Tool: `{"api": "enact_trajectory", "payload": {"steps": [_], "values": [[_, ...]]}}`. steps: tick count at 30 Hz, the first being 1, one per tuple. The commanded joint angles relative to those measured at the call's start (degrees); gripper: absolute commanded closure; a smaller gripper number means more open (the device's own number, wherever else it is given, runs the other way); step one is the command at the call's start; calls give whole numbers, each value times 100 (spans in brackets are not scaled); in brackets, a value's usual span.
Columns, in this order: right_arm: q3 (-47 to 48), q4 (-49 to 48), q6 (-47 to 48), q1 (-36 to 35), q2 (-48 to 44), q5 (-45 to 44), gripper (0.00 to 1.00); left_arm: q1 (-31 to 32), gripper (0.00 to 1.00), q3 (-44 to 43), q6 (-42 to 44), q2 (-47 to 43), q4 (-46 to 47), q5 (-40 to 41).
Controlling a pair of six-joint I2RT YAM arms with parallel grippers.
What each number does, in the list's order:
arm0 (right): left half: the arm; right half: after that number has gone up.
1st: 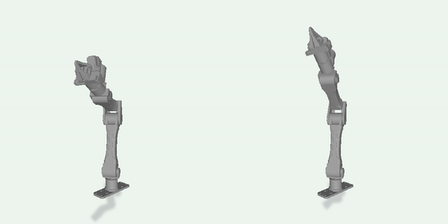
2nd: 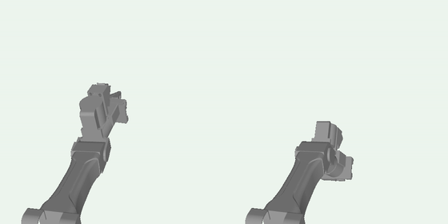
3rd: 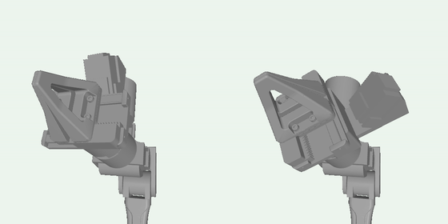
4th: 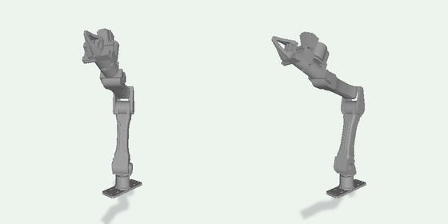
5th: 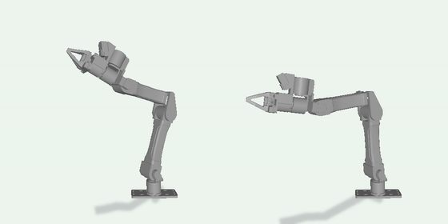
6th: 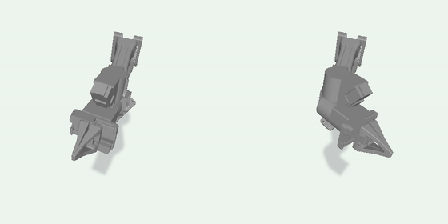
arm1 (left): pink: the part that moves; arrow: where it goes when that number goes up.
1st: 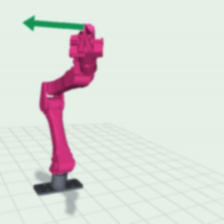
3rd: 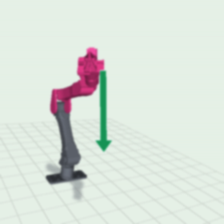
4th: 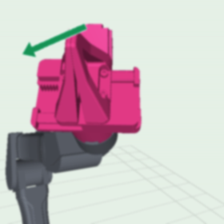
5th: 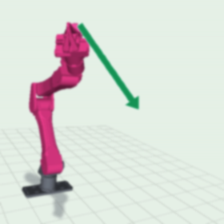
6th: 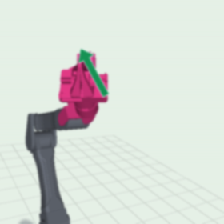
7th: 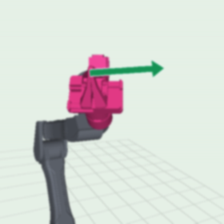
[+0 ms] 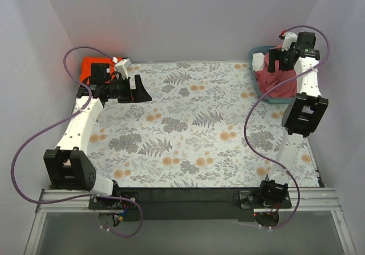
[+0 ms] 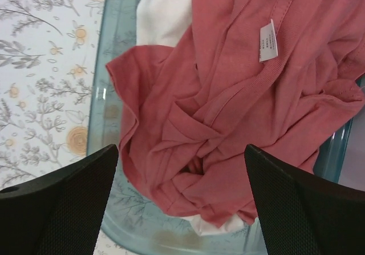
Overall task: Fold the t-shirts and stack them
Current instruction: Grab the tshirt from the pile
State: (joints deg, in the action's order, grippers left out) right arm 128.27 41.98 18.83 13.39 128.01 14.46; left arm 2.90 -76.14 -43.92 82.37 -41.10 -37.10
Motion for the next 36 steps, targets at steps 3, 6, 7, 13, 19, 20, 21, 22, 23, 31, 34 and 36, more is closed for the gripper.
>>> {"api": "enact_trajectory", "payload": {"steps": [3,6,7,13,19,20,21,22,23,31,34,36], "values": [[50,-865,86,50,198,-504,4,-8,8,-76,77,200,-38,-201],[14,-1016,112,67,374,-733,4,-8,8,-138,86,279,-30,-236],[14,-1077,147,59,479,-795,4,-8,8,-155,86,297,-29,-227],[-153,-1271,235,76,743,-1024,6,-8,8,-182,77,394,-21,-245],[-284,-1306,367,68,927,-1138,11,-8,8,-182,42,385,-38,-192],[-311,-1289,402,68,937,-1147,13,-8,8,-165,42,377,-38,-201],[-337,-1297,472,68,937,-1147,20,-8,8,-164,42,368,-38,-192],[-372,-1289,481,68,919,-1147,25,-8,8,-156,42,333,-38,-183],[-399,-1288,481,76,884,-1138,31,-8,8,-138,33,315,-30,-166],[-926,-1297,534,76,-493,-813,98,-8,8,-165,-11,157,-38,-253],[-1075,-1289,552,76,-1082,-752,99,-8,8,-173,-46,104,-38,-289],[-1277,-1289,560,85,-1426,-515,99,-8,8,-165,-46,34,-12,-236]]}}
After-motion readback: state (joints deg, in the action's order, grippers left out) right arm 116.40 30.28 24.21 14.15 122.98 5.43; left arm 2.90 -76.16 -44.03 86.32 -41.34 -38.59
